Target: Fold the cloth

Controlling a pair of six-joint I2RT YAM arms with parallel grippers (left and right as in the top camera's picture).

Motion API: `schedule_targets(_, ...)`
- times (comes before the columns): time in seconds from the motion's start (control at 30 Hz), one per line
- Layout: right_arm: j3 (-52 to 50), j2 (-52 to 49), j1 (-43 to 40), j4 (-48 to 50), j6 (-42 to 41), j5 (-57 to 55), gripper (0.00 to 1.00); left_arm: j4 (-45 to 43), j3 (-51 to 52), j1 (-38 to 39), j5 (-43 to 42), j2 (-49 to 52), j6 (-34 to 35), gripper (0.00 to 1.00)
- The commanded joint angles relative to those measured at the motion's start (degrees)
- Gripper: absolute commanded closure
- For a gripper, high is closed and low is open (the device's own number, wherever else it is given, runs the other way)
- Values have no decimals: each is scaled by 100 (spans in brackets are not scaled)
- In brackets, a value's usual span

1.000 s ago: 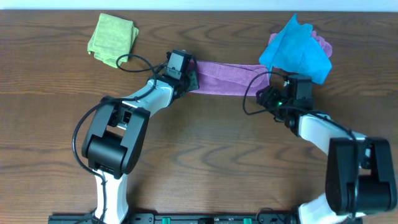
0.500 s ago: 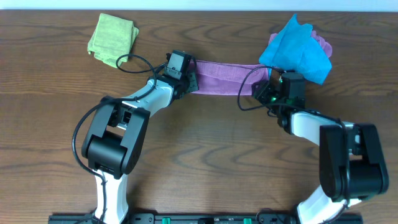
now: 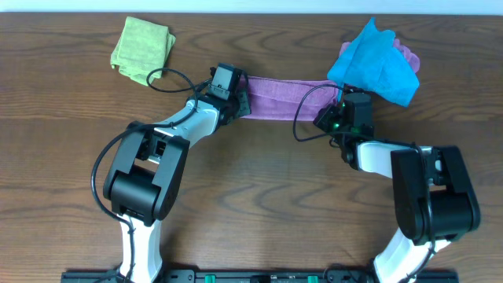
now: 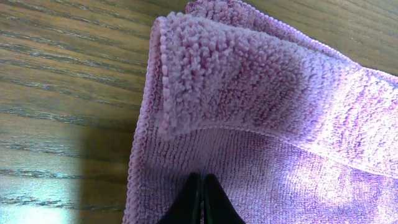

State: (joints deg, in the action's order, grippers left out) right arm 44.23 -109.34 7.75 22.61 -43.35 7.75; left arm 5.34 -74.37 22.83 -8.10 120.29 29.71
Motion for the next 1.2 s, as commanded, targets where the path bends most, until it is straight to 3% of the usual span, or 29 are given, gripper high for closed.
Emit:
schedule_targets(0.0,-96,-125,48,-35,79,-61,99,85,-42,22,129,98,-103,94)
schedule_targets(0.43,-96,472,52,-149,1023,-24,98,81,-42,17,129,98,-101,94)
schedule_targets(0.5,-96,472,52,-245,1021,-17,62,81,-42,15,127,98,-98,94)
schedule_targets(0.57,-96,472,52,-313,1012,22,51,81,-42,11,122,98,-96,94)
schedule_targets(1.17,-96,472,55,-275,-289,221,36,79,-42,9,125,98,-96,94)
